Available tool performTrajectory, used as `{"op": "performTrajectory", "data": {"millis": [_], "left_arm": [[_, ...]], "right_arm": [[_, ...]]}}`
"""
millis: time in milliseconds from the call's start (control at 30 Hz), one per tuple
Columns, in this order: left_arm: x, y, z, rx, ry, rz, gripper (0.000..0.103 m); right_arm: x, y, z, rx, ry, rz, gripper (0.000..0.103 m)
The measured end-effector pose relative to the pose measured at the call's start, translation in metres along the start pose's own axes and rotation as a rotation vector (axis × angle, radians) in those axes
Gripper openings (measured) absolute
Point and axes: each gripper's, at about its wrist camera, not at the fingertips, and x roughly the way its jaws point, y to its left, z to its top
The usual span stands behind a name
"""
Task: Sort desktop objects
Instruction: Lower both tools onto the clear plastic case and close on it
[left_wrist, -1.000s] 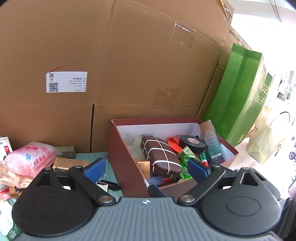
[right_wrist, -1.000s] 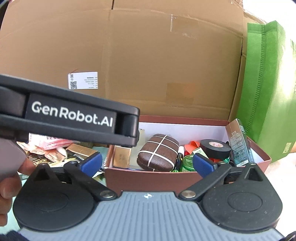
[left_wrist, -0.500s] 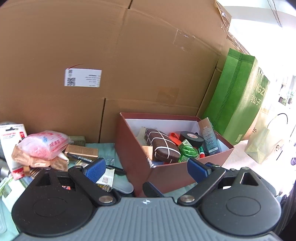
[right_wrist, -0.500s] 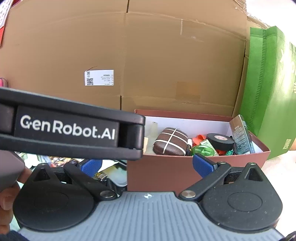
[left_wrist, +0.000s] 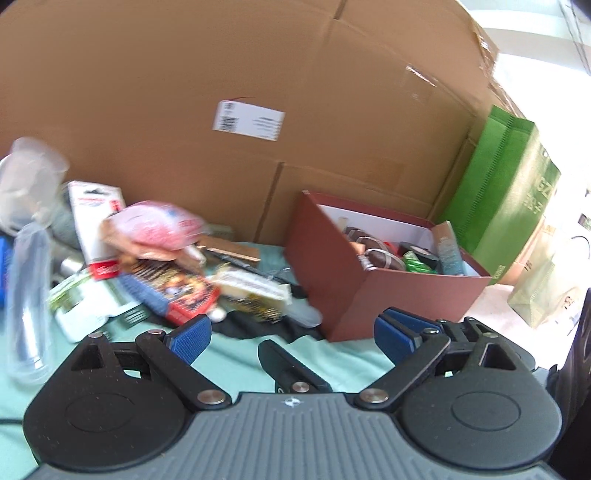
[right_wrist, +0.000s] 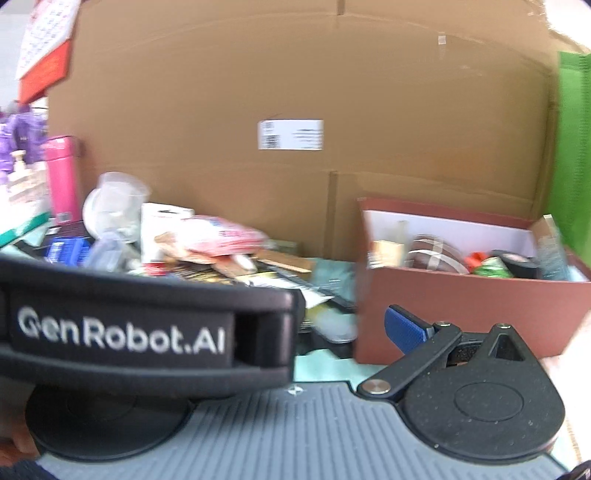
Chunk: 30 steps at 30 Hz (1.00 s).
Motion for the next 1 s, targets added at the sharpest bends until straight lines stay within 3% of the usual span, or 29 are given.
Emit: {"op": "performTrajectory", "data": {"millis": [767,1000], "left_arm": [[-0.046,0.126,-0.008,-0.210,-0.054,0.239,0.098],[-0.045,0.157,0.001,-0.253,-0.038,0.245,0.096]], "right_arm": [[0.049,0.104,-0.005,-0.079,0.095,0.240,0.101],[0.063,0.134,-0.001,-0.122,0.098,0.293,0.100]]}}
